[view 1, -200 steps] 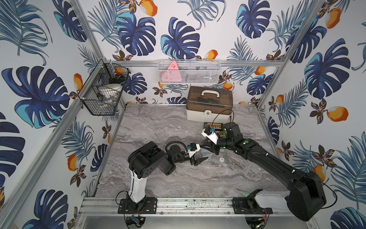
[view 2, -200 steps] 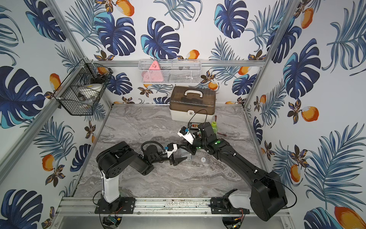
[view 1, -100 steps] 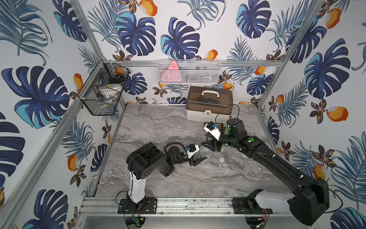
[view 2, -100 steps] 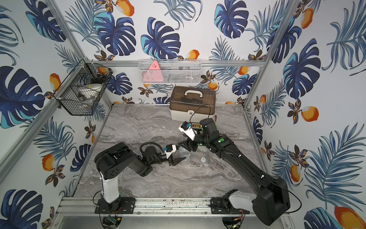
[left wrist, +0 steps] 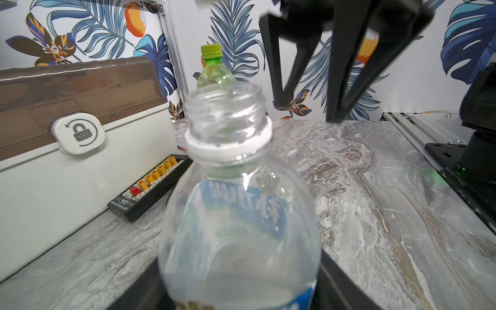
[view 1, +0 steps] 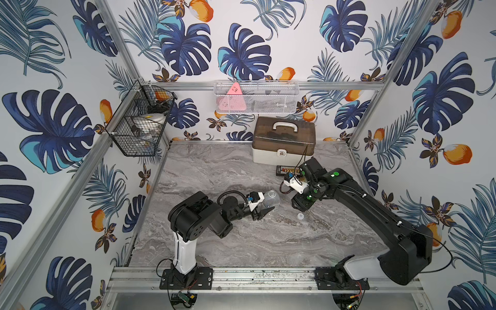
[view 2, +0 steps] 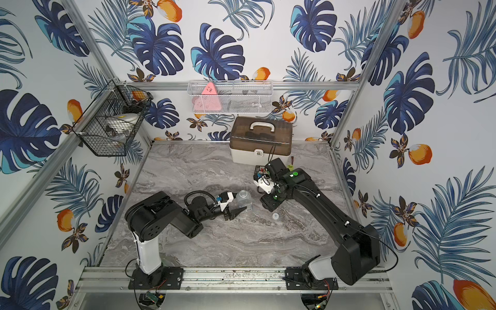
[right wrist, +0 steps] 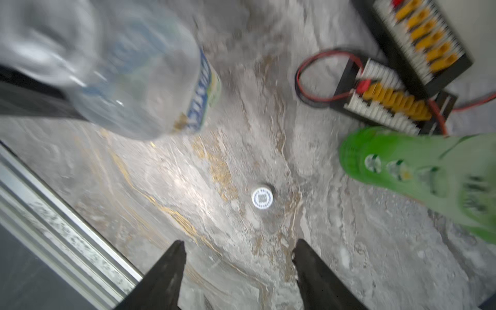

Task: Screw on the bottle caps
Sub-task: Pick up the plastic bottle at the center of the board, then screw the bottle cap onto the plastic bottle.

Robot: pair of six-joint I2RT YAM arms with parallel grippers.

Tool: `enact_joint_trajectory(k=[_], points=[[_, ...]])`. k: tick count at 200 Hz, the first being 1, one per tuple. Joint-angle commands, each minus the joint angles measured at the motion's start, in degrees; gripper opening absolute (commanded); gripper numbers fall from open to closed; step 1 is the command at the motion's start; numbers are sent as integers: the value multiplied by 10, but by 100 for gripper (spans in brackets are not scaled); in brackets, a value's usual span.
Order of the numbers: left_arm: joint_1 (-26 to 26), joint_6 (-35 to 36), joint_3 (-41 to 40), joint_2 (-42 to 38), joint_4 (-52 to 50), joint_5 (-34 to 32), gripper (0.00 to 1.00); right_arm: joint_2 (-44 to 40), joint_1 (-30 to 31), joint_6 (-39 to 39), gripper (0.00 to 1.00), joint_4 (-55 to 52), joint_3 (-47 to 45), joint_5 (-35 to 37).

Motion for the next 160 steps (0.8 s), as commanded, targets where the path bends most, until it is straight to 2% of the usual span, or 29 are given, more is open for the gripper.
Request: enact_joint_trajectory(k=[1,20,71,125,160], points=[[1,10,-1,5,11,0,68,19,2,-37,66,2,-28,40],[2,9,-2,3,11,-3,69,48,12,-59,66,36,-56,81],[2,11,-1,0,11,-2,69,109,18,-73,62,123,-120,78],[0,5,2,0,11,4,69,147,-1,-68,50,149,-114,80],[-3,6,2,2,11,4,69,148,-8,-68,48,157,-118,88]])
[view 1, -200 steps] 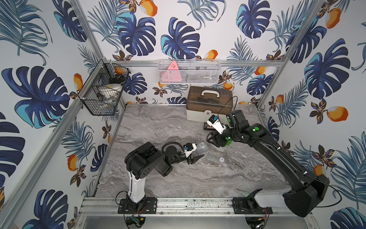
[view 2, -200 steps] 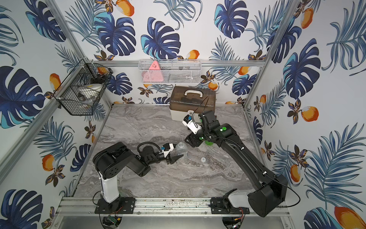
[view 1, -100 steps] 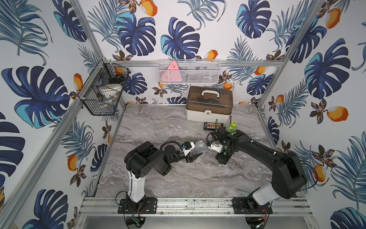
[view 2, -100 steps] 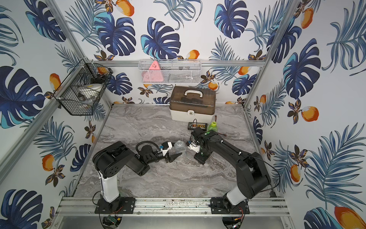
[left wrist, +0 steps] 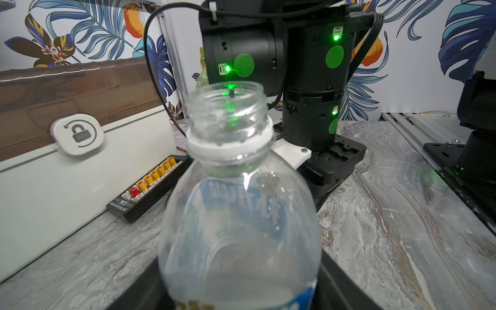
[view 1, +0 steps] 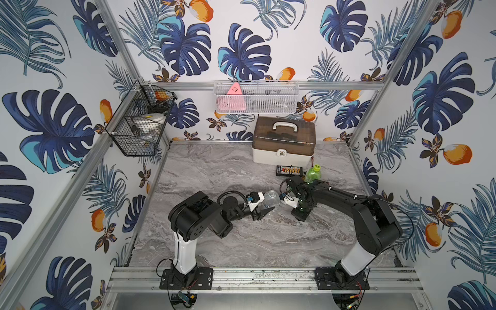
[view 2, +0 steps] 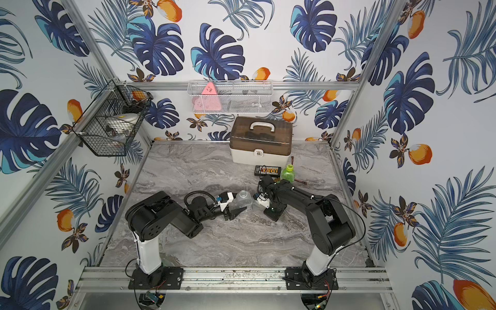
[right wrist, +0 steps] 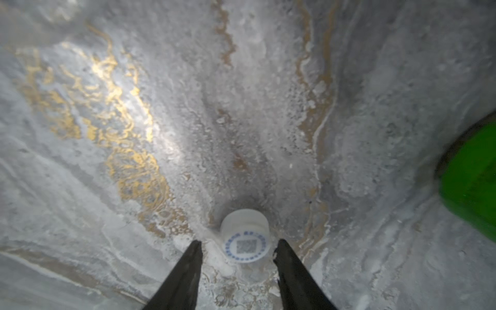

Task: Screw on the bottle caps
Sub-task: Screw the bottle cap onto the plastic bottle.

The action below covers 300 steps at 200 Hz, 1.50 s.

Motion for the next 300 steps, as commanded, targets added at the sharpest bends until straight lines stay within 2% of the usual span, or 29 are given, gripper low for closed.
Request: enact_joint_trajectory(k=[1,84,212,252,300], points=[[-1,6,2,1,8,4,69,0,-3,0,48,13,-2,3],[-7,9,2,4,7,4,69,14,-23,9,45,13,-3,-42],[-16,20,3,1,-5,13,68,5,-35,12,28,-2,-1,-56],[-35,42,11,-9,-49,30,69,-60,-35,29,27,-100,51,-75],[-59,31,15,12,-30,37,69,-114,-31,53,27,-271,220,-88]])
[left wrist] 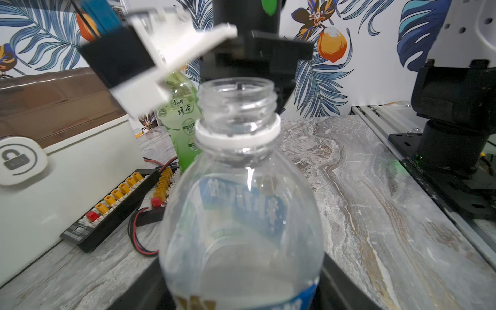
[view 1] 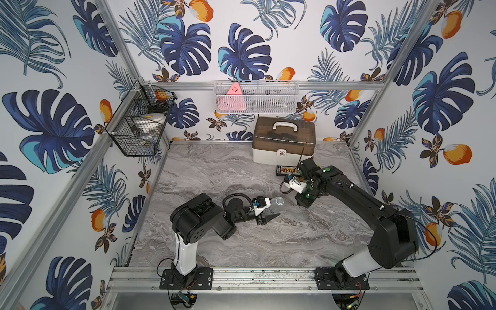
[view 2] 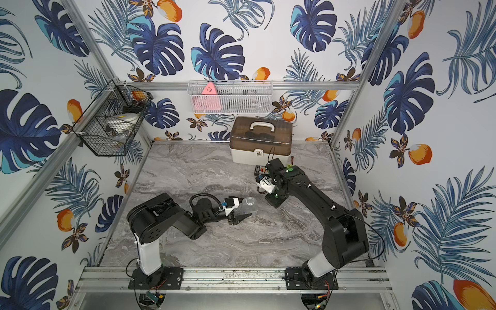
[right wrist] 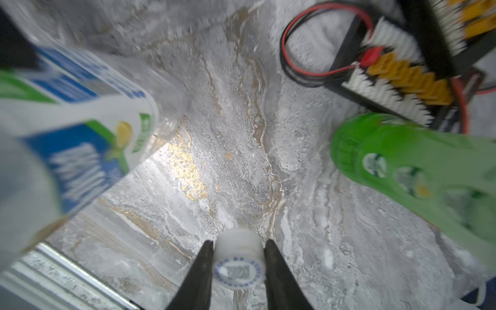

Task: Screw on the bottle caps
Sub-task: Screw the bottle cap onto the plastic bottle.

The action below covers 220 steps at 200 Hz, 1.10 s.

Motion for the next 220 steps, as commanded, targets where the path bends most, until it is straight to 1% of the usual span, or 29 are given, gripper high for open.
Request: enact_joint_trajectory(k=[1,31,57,60,84,104,147,220], points=[[-9,3,1,13,-2,14,69,-19,4,25,27,-117,58,-15],[-23,-4,6,22,8,18,68,-23,36,50,27,-179,142,-45],[-29,-13,9,28,18,17,68,-8,66,63,27,-214,200,-38],[-29,-15,9,29,21,17,68,-6,82,64,27,-217,207,-38],[-30,-22,10,36,28,16,68,14,129,75,28,-232,237,-33],[-30,-22,11,37,24,17,67,21,157,69,29,-218,236,-32],[-31,-26,12,41,23,17,68,37,180,63,29,-191,224,-17],[-31,-27,11,40,23,17,68,54,190,60,31,-169,206,4]])
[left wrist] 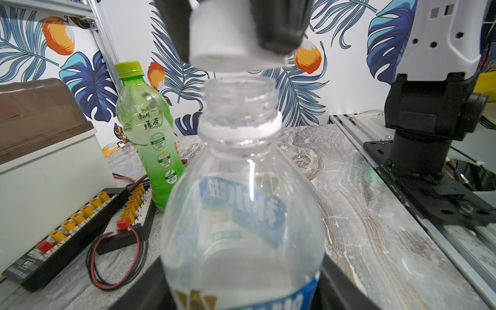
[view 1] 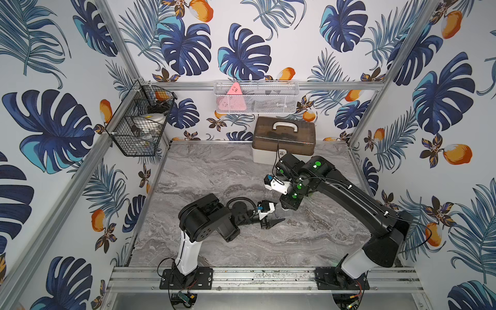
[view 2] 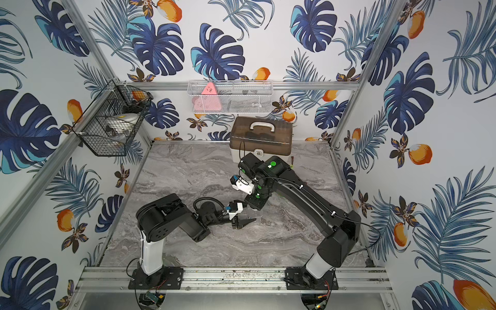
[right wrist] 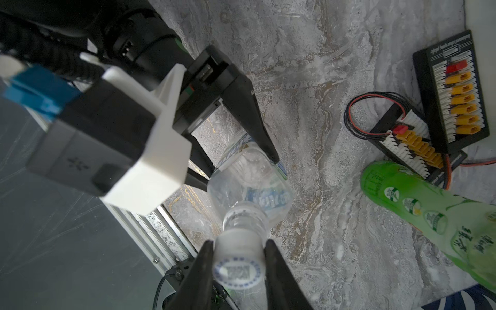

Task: Screw on the bottle caps
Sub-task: Screw the bottle cap onto the plastic bottle.

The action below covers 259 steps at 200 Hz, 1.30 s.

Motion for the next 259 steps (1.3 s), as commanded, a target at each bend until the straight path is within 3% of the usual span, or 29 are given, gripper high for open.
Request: enact_joint_trajectory(k=[1,137,183,259], points=[[-1,-7,-2,2,-28,9,67,5,3,-2,31,10,-4,16],[-1,-8,-2,2,-24,10,67,9,4,5,32,-6,6,66],[-1,-8,-2,1,-26,10,67,15,4,7,32,-10,5,27],[-1,-5,-2,0,-30,12,67,23,4,12,33,3,11,28]])
